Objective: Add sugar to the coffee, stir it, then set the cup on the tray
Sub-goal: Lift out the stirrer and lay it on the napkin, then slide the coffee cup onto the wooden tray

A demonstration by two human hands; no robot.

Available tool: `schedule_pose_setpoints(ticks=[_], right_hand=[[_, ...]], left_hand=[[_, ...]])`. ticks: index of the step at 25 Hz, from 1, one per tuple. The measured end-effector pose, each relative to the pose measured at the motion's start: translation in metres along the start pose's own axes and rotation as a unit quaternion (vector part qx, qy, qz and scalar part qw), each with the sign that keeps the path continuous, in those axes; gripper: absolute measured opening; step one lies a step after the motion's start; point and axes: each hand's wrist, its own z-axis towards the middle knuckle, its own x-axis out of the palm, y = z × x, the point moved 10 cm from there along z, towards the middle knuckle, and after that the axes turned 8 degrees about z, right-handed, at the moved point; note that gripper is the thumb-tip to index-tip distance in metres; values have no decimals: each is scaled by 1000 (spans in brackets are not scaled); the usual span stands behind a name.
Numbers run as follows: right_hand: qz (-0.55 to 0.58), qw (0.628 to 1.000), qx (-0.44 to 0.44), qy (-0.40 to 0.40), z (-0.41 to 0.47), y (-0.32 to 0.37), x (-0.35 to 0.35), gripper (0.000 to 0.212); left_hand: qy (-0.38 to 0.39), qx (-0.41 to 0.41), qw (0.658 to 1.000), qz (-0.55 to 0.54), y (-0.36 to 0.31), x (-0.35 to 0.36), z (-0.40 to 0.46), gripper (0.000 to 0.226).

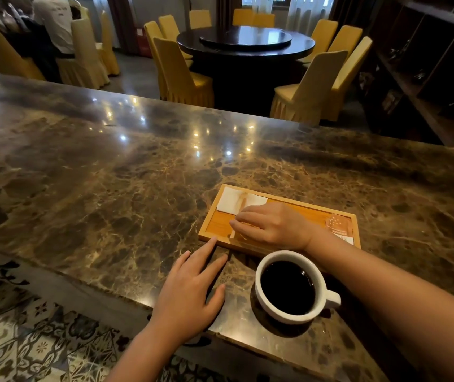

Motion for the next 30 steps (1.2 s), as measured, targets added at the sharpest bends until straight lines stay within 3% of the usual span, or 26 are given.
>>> schedule_pose_setpoints(ticks=[11, 16, 19, 23, 27, 30], right_hand=[[23, 999, 30, 32, 5, -9, 2, 19], [3, 978, 200, 55, -28, -31, -42, 16], [27, 932, 361, 36, -71, -32, -75, 17], [164, 809, 564, -3, -141, -7, -84, 24], [315, 711, 628, -14, -173, 34, -54, 17], [359, 682, 635, -58, -177, 47, -44, 14]], left_hand=[[4, -3, 1000, 2, -1, 0, 1, 46], [7, 1, 1000, 2, 0, 1, 0, 48], [12, 6, 1000, 6, -1, 2, 1, 50], [14, 11, 1000, 8, -1, 3, 1, 51], [15, 20, 1000, 17, -2, 2, 2, 53], [19, 20, 999, 23, -2, 3, 1, 53]])
